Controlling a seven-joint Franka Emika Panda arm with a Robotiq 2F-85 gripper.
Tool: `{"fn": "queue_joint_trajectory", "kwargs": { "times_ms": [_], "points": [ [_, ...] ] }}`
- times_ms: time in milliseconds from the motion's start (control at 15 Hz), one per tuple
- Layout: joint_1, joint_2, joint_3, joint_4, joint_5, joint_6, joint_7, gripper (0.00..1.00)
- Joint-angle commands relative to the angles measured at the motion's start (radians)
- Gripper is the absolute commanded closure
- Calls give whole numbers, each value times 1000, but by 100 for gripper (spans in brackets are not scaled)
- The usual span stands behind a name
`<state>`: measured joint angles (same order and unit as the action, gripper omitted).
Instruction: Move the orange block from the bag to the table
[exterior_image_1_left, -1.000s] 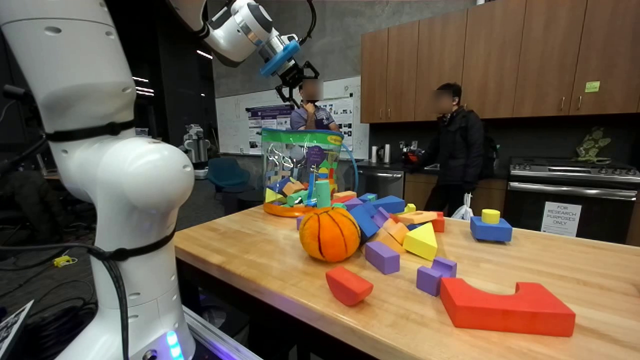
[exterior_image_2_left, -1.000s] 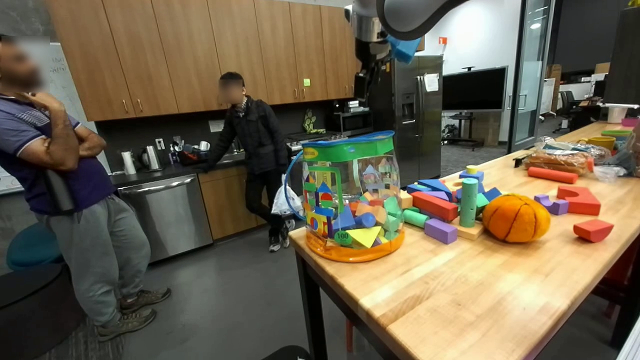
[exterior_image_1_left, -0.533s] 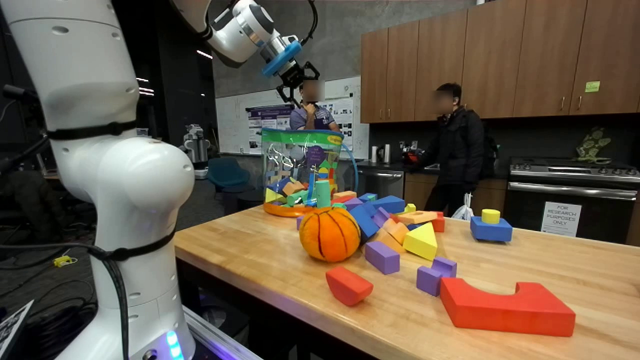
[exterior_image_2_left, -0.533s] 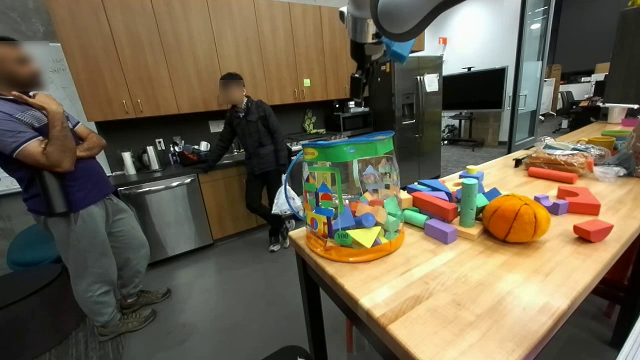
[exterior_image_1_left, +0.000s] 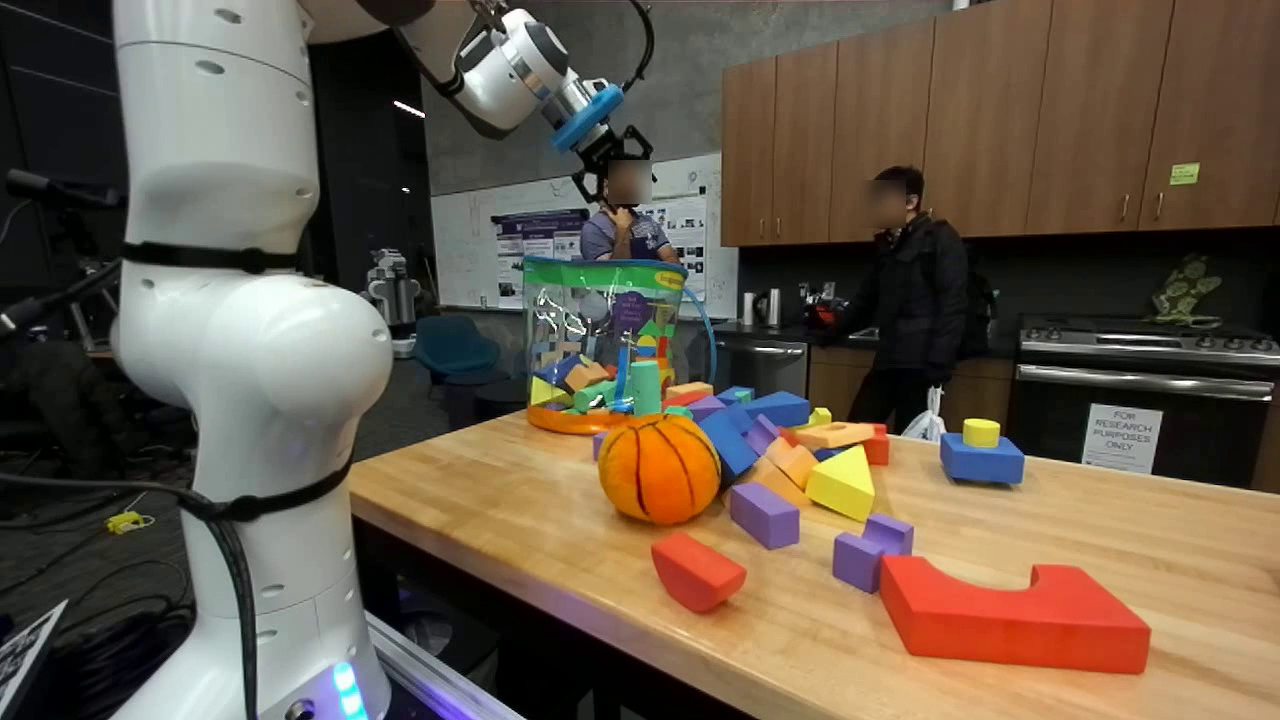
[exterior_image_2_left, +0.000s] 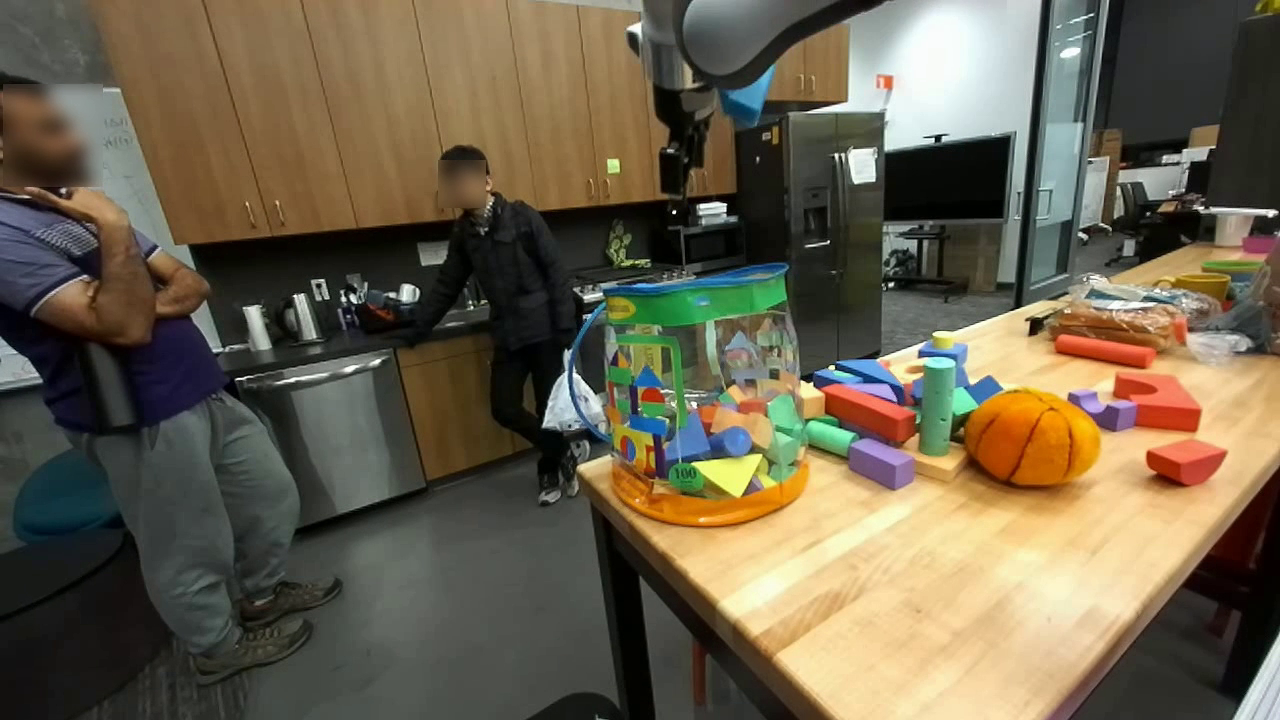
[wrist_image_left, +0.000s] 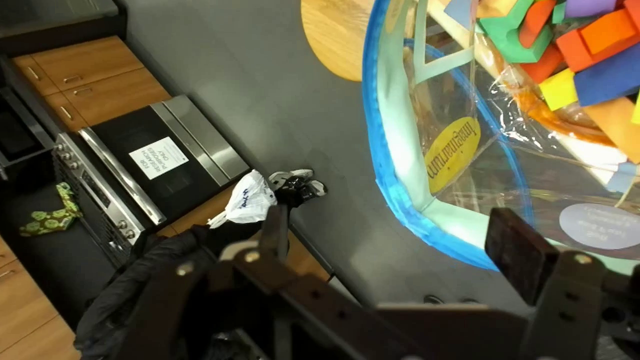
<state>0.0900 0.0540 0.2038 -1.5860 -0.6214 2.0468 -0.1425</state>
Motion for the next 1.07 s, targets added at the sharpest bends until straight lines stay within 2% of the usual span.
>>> {"fn": "queue_joint_trajectory", "kwargs": {
  "times_ms": [0,467,733,1000],
  "points": [
    [50,125,-10,128,46,-98,-96,0],
    [78,178,-15,147,217,-255,-204,0],
    [61,165,-23,148,361,-251,-139,0],
    [60,168,-39,115,463,-194,-38,0]
  ]
}}
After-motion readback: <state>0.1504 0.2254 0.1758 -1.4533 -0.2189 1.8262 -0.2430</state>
